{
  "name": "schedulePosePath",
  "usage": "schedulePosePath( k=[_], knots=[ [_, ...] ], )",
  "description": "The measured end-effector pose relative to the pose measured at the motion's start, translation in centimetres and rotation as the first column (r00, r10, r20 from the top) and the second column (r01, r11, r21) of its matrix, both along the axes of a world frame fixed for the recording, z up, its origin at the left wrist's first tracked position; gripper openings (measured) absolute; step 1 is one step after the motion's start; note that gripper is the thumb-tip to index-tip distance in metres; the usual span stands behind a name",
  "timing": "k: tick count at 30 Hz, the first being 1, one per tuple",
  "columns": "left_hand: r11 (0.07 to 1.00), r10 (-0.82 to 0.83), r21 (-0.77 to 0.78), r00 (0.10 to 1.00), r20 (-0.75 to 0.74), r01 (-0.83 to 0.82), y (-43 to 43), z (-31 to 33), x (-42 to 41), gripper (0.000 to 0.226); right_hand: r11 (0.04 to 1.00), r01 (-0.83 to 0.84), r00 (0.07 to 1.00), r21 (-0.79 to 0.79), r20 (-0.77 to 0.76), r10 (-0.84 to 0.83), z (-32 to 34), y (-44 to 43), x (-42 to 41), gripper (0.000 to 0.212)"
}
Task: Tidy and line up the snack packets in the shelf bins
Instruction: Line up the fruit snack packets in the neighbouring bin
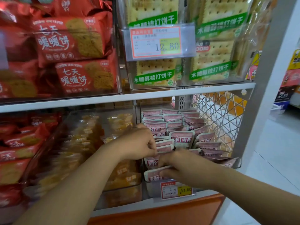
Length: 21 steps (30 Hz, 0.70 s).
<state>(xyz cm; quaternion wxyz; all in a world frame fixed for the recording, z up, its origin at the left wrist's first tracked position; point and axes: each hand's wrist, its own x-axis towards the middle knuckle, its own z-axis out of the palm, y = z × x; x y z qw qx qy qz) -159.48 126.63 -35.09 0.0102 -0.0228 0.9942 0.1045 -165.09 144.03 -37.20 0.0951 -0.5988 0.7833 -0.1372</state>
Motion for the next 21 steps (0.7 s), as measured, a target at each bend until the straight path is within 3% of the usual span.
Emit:
schedulePosePath(
  k=[3, 5, 8, 12, 14, 16, 19, 21],
  knots=[
    [1.000, -0.011, -0.024, 1.000, -0.024, 0.010, 0.1, 0.0, 0.0, 0.013, 0.999, 0.021, 0.973, 0.047, -0.228, -0.010, 0.8, -0.2, -0.3, 0.020],
    [0.999, -0.014, -0.035, 1.000, -0.017, 0.014, 0.2, 0.1, -0.1, 0.013, 0.998, 0.012, 0.973, 0.069, -0.230, 0.004, 0.4, -0.9, -0.1, 0.021],
    [0.997, -0.027, -0.071, 0.999, 0.043, 0.030, 0.3, 0.3, 0.0, 0.013, 0.995, -0.012, 0.990, 0.100, -0.139, 0.026, -0.3, -1.6, -0.1, 0.024],
    [0.995, 0.007, -0.097, 0.998, 0.058, -0.001, 0.7, 1.2, 0.6, 0.009, 1.000, -0.015, 0.990, 0.027, 0.139, 0.011, 2.7, 0.7, -1.5, 0.019],
    [0.994, -0.005, -0.111, 1.000, -0.003, 0.005, 1.5, 1.6, 0.8, 0.026, 0.997, 0.060, 0.982, -0.051, 0.182, -0.050, 4.8, 3.2, -3.1, 0.015],
    [0.994, -0.066, -0.085, 0.997, -0.029, 0.064, 3.0, 1.8, 0.6, 0.046, 0.997, 0.073, 0.992, -0.033, 0.109, -0.069, 5.8, 5.3, -4.5, 0.009],
    [0.986, -0.139, -0.085, 0.987, 0.076, 0.146, 5.5, 0.9, 0.3, 0.070, 0.992, -0.001, 0.996, 0.125, -0.086, 0.012, 4.2, 6.1, -4.9, 0.011],
    [0.974, -0.151, -0.150, 0.979, 0.137, 0.172, 6.0, -0.1, -0.2, 0.077, 0.989, 0.017, 0.988, 0.145, -0.155, 0.006, 2.9, 6.0, -4.7, 0.015]
  ],
)
